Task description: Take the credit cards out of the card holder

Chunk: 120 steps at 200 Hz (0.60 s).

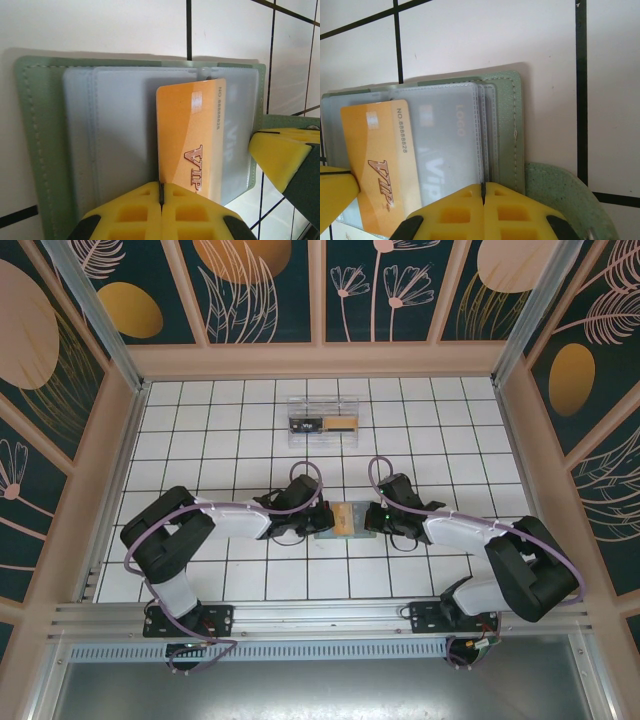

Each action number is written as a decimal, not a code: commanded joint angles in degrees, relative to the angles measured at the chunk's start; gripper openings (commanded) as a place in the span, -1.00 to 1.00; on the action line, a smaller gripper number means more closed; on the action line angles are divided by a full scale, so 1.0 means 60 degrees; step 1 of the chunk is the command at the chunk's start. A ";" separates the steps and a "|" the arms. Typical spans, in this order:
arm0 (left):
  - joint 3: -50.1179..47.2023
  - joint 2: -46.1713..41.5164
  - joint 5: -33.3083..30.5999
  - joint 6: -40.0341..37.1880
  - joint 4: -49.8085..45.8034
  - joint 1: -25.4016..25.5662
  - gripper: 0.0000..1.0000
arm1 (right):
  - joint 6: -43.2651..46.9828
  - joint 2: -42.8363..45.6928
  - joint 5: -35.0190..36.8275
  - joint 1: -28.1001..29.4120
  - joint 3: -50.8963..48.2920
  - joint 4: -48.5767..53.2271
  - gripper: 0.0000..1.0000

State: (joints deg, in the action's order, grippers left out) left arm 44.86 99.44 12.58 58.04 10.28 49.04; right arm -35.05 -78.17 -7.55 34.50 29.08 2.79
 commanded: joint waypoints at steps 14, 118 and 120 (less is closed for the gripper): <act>-0.0268 -0.0642 -0.0234 -0.0280 -0.0434 -0.0092 -1.00 | -0.0121 -0.0344 0.0116 0.0095 -0.0276 0.0494 -1.00; -0.0358 -0.2065 -0.0669 -0.0396 -0.1269 -0.0115 -1.00 | -0.0110 -0.0015 0.0160 0.0109 -0.0219 0.0473 -1.00; -0.0358 -0.2110 -0.0674 -0.0396 -0.1291 -0.0105 -1.00 | -0.0100 -0.0003 0.0160 0.0109 -0.0218 0.0473 -1.00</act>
State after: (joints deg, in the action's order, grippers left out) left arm 42.78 89.25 10.09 57.01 5.67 48.73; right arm -35.07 -78.08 -7.53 34.50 29.08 2.81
